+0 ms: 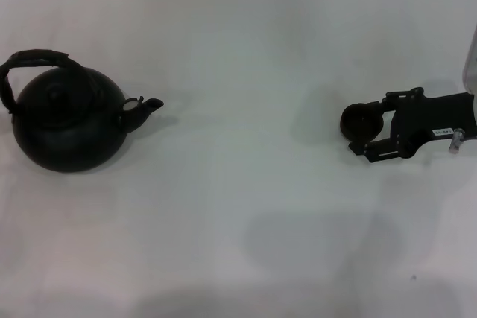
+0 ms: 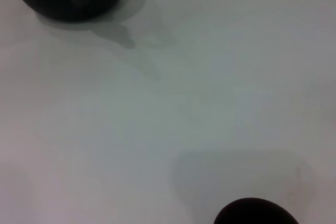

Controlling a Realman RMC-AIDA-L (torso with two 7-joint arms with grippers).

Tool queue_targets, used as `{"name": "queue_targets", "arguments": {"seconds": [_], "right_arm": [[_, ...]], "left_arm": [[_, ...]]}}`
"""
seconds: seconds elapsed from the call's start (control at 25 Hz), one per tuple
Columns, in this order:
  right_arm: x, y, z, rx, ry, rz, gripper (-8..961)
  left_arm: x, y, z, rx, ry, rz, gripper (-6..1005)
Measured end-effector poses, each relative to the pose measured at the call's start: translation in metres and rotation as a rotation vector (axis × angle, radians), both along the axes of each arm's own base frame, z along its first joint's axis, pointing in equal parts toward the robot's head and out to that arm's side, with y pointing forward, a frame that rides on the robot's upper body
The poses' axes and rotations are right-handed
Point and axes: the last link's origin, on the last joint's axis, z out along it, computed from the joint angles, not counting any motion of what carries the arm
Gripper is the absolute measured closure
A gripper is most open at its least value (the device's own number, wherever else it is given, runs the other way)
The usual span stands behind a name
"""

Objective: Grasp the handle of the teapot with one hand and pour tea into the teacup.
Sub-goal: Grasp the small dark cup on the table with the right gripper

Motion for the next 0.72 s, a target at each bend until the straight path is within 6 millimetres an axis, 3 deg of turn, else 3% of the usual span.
{"name": "queue_targets", "arguments": {"seconds": [0.72], "right_arm": [[0.0032, 0.0004, -0.0059, 0.002, 0.001, -0.012, 131]], "left_arm": [[-0.0008, -0.0063, -0.0042, -0.005, -0.016, 0.007, 260]]}}
